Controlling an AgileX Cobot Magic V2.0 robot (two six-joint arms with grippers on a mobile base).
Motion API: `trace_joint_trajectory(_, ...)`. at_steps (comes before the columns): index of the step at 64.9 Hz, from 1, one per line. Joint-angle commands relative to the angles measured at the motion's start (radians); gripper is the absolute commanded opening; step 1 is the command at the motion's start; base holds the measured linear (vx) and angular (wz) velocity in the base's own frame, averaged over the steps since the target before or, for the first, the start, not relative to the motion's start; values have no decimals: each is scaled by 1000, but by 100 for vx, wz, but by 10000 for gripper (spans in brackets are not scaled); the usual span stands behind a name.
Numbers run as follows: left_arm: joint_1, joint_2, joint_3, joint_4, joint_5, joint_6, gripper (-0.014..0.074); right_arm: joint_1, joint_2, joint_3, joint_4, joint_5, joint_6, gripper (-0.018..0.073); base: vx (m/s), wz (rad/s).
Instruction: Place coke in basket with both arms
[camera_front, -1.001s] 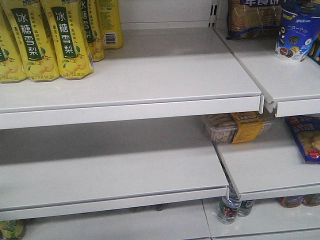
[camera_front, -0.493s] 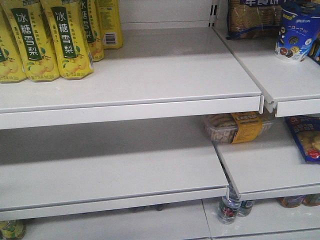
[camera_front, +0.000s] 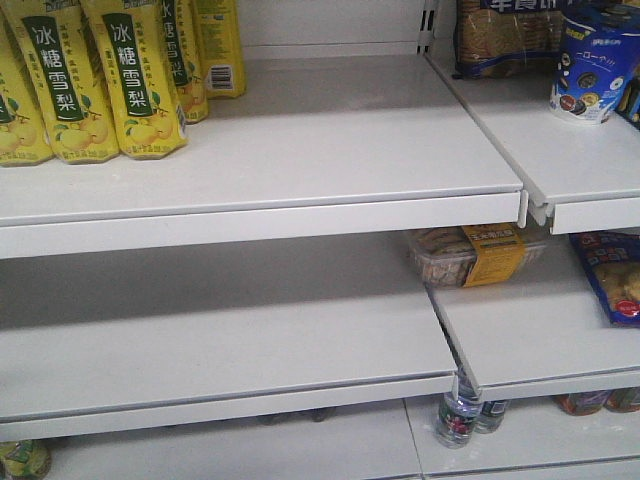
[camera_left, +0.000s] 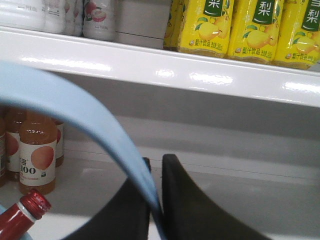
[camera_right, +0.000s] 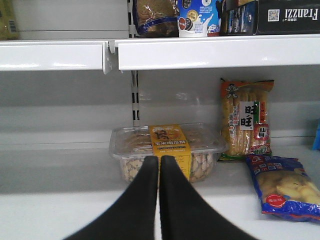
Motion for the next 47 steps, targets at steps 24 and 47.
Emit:
trace_joint_trajectory(24, -2, -24, 3, 53, -165, 42, -5, -7, -13, 18, -2, -74, 2, -5, 0, 0)
trace_joint_trajectory(47, -2, -24, 3, 53, -165, 42, -5, -7, -13, 18, -2, -74, 2, -5, 0, 0)
